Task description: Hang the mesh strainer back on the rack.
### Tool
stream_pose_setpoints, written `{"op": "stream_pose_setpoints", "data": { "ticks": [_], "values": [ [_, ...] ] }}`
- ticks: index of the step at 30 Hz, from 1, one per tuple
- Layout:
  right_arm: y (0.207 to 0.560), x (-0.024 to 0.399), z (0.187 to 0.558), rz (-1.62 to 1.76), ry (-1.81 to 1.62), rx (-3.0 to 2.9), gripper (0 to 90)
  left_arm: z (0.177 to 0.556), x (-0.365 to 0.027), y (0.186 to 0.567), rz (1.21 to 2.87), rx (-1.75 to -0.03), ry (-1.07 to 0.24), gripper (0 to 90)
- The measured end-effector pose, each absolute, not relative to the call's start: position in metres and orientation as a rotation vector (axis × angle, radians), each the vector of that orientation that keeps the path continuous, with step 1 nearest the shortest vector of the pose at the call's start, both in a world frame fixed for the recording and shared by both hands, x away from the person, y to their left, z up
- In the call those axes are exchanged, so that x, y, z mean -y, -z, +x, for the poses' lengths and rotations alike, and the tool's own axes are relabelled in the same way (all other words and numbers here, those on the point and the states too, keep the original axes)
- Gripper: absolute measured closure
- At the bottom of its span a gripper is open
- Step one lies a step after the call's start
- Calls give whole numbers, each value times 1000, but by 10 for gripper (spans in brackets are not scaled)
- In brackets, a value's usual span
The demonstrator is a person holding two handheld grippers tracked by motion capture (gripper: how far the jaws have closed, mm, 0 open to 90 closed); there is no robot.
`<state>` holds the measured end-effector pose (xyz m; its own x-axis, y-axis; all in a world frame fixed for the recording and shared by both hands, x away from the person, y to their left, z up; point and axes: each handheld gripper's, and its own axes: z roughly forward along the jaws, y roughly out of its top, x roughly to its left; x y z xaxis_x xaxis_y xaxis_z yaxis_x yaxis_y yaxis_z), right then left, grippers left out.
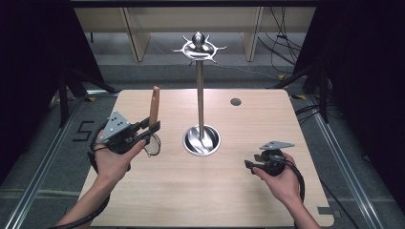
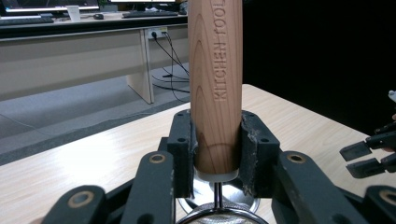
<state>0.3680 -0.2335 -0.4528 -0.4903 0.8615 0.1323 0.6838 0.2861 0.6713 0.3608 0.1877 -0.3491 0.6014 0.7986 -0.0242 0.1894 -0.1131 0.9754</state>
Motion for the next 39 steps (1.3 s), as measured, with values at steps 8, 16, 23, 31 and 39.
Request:
{"op": "stream_pose_setpoints", "data": {
  "ticks": [8,16,23,31,39],
  "values": [
    [452,233,368,1437,-1011,-2298,511,362,-180,348,1619,-836,-642,679],
    [453,233,368,1416,-1003,-2301,511,362,-171,342,1613,-815,-649,679],
    [452,233,368,1417,-1002,-2298,510,364,-163,338,1602,-813,-653,679],
    [452,233,368,1419,-1011,-2294,510,368,-158,340,1597,-813,-669,679],
    [452,233,368,1421,-1011,-2295,510,370,-154,337,1582,-810,-676,679]
  ]
}}
